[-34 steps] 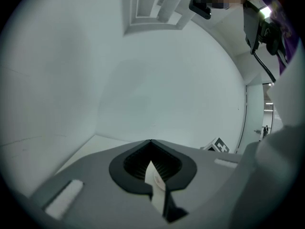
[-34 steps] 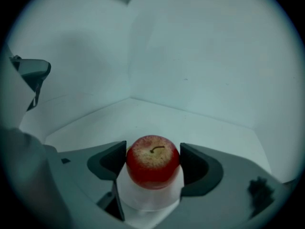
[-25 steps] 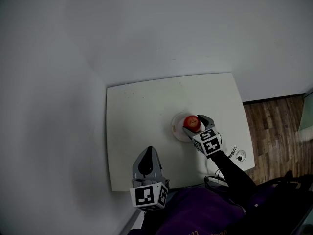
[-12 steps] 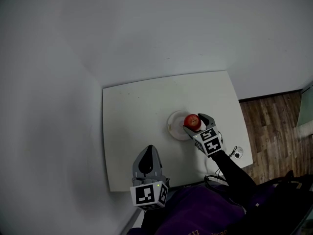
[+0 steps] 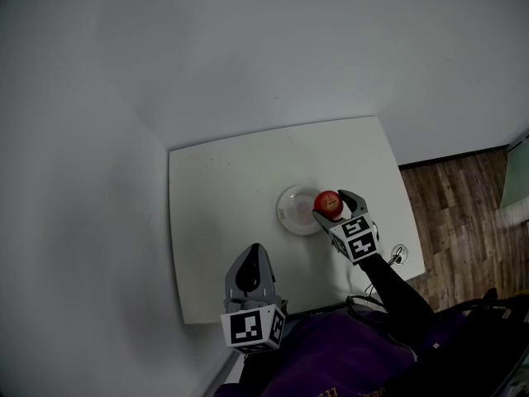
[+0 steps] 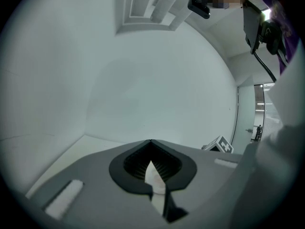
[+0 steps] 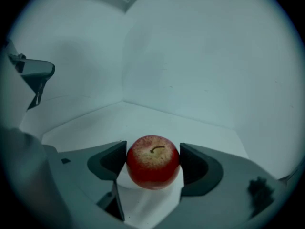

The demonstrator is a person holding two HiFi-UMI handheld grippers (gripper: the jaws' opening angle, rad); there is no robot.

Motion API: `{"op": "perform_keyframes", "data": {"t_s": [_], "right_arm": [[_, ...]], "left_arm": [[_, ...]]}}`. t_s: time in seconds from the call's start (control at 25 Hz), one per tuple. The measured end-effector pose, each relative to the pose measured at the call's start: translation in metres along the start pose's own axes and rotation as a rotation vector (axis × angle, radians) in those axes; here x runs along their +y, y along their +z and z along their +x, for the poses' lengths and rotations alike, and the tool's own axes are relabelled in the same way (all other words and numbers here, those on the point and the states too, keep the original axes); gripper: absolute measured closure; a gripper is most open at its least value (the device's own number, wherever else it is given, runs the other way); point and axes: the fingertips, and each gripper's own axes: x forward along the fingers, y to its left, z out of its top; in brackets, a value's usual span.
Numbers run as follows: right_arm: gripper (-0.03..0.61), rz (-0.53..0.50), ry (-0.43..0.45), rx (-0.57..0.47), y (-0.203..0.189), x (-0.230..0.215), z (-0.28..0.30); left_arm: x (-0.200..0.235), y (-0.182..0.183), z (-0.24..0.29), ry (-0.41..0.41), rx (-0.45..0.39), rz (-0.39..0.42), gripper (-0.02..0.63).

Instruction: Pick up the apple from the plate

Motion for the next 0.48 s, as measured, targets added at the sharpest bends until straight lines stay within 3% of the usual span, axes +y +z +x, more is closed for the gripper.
{"op": "perform_keyframes", "data": {"t_s": [0.48], "right_arm": [[0.215,0.026,-0.048,0.003,-0.016,-0.022,-0.021]], "left_arm": [[-0.023,-0.003,0.006,-0.054,0.001,0.012,0.609]]}}
